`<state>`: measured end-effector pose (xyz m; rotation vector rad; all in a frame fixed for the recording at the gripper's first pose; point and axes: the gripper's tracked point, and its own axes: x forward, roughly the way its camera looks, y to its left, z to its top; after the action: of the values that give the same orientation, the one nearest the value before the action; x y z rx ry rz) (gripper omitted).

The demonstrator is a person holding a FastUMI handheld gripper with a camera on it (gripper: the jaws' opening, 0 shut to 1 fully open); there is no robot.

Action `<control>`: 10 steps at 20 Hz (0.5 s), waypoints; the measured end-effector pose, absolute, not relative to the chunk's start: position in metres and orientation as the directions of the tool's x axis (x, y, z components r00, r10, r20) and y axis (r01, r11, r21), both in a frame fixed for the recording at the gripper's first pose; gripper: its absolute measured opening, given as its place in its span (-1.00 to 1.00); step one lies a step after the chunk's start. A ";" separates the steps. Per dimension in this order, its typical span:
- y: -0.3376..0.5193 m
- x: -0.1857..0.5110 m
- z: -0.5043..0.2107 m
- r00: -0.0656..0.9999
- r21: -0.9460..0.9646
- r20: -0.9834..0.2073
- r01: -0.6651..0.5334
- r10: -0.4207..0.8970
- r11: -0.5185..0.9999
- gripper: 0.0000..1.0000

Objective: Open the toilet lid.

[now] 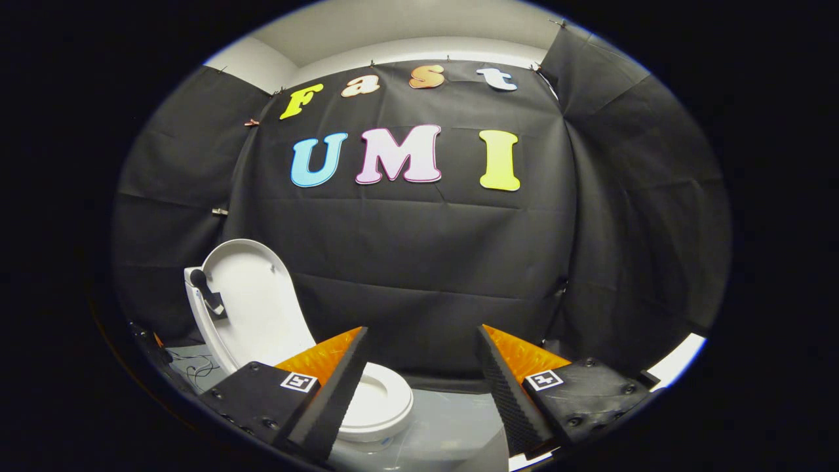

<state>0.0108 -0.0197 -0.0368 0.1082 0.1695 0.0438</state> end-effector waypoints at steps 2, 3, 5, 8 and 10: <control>-0.017 0.011 -0.036 0.985 0.107 -0.163 -0.043 0.061 0.993 0.99; -0.016 0.011 -0.037 0.985 0.107 -0.163 -0.045 0.062 0.993 0.99; -0.016 0.011 -0.040 0.983 0.113 -0.173 -0.044 0.063 0.993 0.98; -0.018 0.011 -0.043 0.981 0.128 -0.184 -0.039 0.062 0.991 0.99; -0.019 0.011 -0.043 0.981 0.135 -0.184 -0.034 0.059 0.990 0.99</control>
<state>0.0113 -0.0188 -0.0433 0.1316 0.1891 0.0467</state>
